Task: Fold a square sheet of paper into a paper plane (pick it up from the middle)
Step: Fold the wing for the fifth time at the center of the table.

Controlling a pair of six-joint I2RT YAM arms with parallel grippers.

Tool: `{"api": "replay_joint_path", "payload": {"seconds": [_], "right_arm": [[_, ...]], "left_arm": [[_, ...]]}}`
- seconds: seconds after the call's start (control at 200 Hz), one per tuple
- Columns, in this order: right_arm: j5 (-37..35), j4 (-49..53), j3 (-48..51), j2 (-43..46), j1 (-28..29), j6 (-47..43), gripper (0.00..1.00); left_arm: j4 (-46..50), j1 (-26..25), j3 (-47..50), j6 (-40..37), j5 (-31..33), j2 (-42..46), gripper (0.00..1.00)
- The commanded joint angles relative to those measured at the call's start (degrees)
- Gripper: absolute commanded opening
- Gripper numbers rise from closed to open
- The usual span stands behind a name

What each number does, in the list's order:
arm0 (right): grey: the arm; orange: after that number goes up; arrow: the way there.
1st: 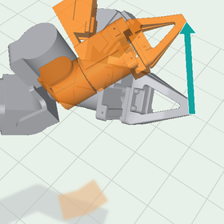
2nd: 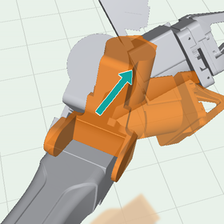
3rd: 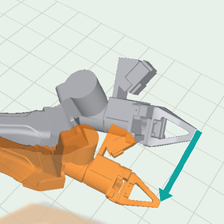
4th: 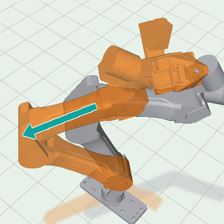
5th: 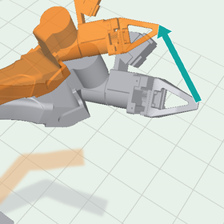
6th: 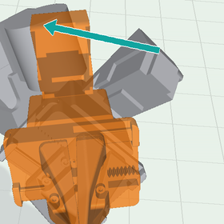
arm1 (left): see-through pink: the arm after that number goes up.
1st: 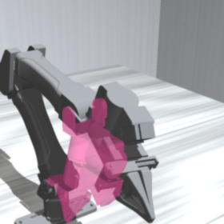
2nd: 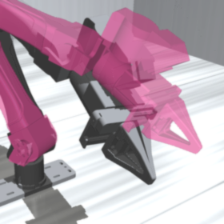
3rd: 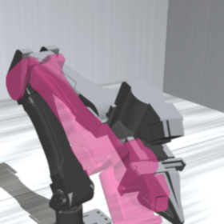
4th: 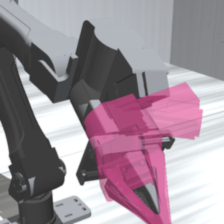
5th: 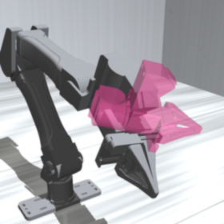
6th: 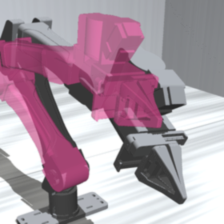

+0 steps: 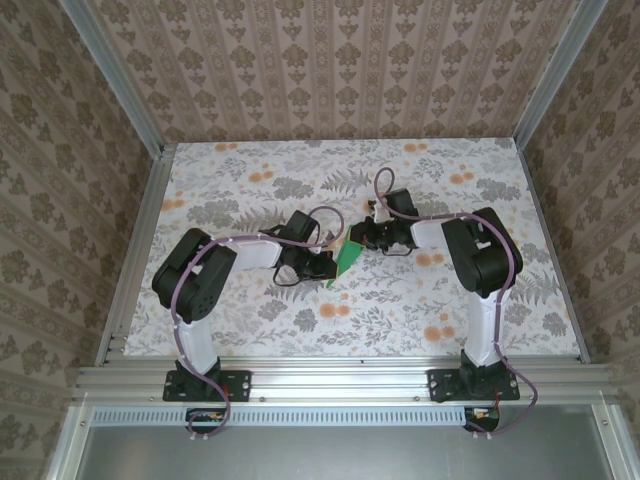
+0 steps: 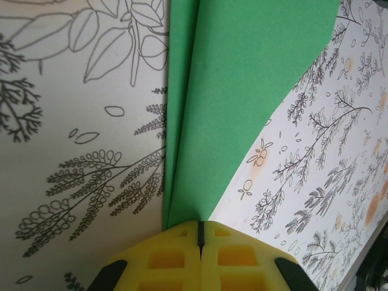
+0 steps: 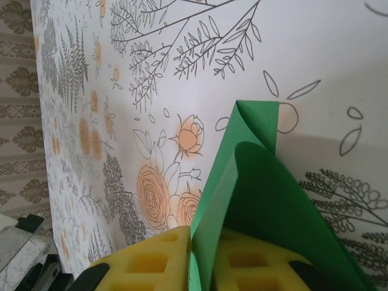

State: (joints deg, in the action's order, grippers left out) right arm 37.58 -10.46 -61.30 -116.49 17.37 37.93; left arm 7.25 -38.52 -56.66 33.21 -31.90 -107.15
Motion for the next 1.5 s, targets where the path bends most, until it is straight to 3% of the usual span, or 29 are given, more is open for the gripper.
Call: {"api": "replay_joint_path", "payload": {"seconds": [0.0, 0.345, 0.485, 0.85, 1.18, 1.365, 1.495], "right_arm": [[-5.43, 5.78, -1.70, -2.65, -0.09, 0.98, 0.16], [-9.87, 17.61, -4.14, -3.52, 0.02, -0.09, 0.23], [-9.60, 19.58, -5.56, -4.09, 0.19, -0.40, 0.26], [-3.52, 16.44, -6.15, 1.16, 0.21, 1.01, 0.35], [-0.60, 11.77, 2.71, 11.60, 0.28, -1.01, 0.50], [2.95, 4.80, 5.69, 11.81, 0.42, -0.48, 0.54], [2.03, 4.70, 4.44, 10.72, 0.71, -0.68, 0.52]], "left_arm": [[4.43, 0.29, 1.77, -1.92, 2.97, -0.49, 0.01], [-7.25, 0.46, 0.70, 1.38, 1.66, 4.19, 0.12], [-8.63, 0.47, -2.07, 1.81, 6.02, 3.45, 0.15], [-8.72, 0.20, -4.41, 1.86, 5.93, -1.48, 0.15], [-9.58, 0.38, -1.77, 2.23, 8.31, 1.29, 0.19], [-12.17, 0.48, 2.23, 1.69, 9.02, 4.89, 0.25], [-14.10, 0.55, 5.39, 1.31, 9.39, 7.57, 0.29]]}}
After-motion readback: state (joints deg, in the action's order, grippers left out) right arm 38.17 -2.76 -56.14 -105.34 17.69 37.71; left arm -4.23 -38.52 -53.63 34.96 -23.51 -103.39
